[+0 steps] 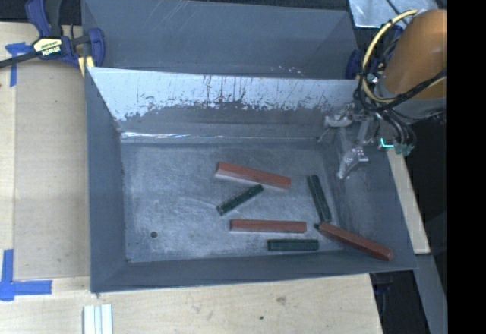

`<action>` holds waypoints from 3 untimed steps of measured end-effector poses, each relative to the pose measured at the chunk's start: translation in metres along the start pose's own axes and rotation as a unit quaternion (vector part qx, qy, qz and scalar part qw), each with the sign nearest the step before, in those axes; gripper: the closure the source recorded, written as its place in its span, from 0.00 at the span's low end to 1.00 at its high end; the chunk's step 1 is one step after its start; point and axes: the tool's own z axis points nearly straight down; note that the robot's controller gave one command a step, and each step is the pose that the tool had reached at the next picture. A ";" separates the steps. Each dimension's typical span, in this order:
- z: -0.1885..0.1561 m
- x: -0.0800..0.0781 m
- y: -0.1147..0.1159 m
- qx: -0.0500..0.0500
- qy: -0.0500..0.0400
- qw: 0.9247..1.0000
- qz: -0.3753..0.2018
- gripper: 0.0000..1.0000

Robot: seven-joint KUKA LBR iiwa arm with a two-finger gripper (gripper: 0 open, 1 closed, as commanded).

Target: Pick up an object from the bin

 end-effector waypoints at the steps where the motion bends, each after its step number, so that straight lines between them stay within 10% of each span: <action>1: -0.005 -0.002 0.000 0.001 -0.004 1.000 -0.001 0.00; 2: 0.047 0.023 0.047 0.000 -0.005 0.999 0.049 0.00; 3: 0.063 0.008 0.048 -0.001 -0.003 0.999 0.050 0.00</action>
Offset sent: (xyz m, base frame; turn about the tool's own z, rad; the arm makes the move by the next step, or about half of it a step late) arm -0.0309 0.0623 -0.0634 0.1242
